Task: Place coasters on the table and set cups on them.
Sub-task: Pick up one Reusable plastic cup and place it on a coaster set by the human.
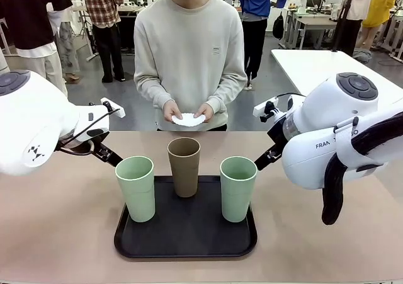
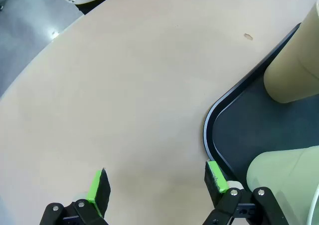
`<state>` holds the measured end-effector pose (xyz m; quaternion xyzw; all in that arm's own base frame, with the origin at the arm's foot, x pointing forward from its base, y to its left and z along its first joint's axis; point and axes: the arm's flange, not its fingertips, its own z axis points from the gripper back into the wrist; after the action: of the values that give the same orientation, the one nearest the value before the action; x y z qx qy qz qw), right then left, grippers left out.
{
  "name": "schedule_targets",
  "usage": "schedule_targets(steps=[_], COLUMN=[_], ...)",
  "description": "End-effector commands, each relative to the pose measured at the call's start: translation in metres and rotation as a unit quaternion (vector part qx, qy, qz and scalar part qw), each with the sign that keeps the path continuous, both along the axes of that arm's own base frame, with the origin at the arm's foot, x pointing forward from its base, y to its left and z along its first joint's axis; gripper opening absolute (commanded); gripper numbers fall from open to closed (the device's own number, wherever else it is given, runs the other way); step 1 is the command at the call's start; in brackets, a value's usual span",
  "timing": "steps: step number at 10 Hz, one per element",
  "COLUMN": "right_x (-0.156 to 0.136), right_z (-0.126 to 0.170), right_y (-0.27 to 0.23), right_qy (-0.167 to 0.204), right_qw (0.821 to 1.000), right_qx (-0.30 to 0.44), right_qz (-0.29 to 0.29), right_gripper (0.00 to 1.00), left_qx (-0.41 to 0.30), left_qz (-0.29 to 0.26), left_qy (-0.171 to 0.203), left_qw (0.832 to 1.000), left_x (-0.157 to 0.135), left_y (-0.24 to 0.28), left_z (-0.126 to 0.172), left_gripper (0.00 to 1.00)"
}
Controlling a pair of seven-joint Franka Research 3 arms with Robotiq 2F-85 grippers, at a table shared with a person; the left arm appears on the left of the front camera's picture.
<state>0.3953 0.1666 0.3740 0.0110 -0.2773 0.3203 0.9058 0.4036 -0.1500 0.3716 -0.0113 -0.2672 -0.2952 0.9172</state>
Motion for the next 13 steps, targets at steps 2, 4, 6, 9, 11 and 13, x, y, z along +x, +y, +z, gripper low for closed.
schedule_targets(steps=[2,4,6,9,11,13], right_x=[0.0,0.0,0.0,0.0,0.004,-0.021], right_z=[0.0,0.0,0.0,0.0,0.038,0.051], right_y=[0.0,0.0,0.0,0.0,-0.027,-0.044], right_qy=[0.0,0.0,0.0,0.0,0.032,0.066], right_qw=[1.0,1.0,1.0,1.0,0.999,0.996], right_qx=[0.0,0.0,0.0,0.0,0.021,-0.018], right_qz=[0.0,0.0,0.0,0.0,-0.026,-0.061], right_gripper=[1.0,1.0,1.0,1.0,1.0,1.0], left_qx=[0.0,0.0,0.0,0.0,-0.037,-0.045], left_qz=[0.0,0.0,0.0,0.0,0.004,0.007], left_qy=[0.0,0.0,0.0,0.0,0.002,0.014], left_qw=[1.0,1.0,1.0,1.0,0.999,0.999], left_x=[0.0,0.0,0.0,0.0,0.0,-0.027], left_y=[0.0,0.0,0.0,0.0,0.015,0.032], left_z=[0.0,0.0,0.0,0.0,0.031,0.052], left_gripper=[1.0,1.0,1.0,1.0,1.0,1.0])
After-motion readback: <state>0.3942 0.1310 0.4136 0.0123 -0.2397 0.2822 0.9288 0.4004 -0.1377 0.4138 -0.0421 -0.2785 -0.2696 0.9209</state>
